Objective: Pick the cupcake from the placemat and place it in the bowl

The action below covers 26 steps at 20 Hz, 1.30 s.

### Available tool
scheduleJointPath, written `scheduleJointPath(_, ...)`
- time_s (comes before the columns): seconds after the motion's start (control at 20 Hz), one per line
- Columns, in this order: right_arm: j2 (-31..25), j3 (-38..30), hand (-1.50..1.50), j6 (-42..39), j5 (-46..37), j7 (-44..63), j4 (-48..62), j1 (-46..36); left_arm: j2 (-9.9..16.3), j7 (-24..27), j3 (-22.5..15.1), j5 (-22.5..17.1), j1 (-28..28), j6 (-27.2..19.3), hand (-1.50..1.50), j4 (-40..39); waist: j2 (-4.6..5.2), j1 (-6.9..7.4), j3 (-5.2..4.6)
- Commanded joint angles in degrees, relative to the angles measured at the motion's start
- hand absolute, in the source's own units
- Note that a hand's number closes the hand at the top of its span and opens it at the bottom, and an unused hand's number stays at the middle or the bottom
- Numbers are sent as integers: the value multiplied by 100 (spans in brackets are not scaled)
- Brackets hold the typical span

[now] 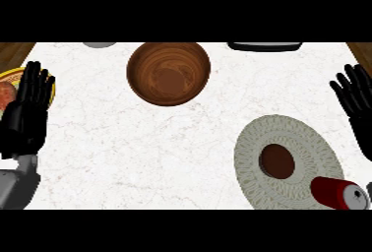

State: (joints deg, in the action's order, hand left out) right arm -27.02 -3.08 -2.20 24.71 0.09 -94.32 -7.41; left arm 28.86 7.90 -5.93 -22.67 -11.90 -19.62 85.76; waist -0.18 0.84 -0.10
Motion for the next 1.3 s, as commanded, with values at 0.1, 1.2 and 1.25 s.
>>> scheduleJointPath(0.1,-127,-383,150,-1726,1104,-639,808,-185,207,-257,-214,592,-12,-161,0,26,34,-41,29)
scheduleJointPath(1.2,-1859,-281,-150,-2377,-2347,-3126,1714,362,64,-1512,-856,1466,-303,-431,0,338,9,-35,7)
scheduleJointPath(1.25,-1857,-135,-150,-2292,-2421,-2682,1441,231,19,-1519,-869,1470,-385,-376,0,144,15,-64,1)
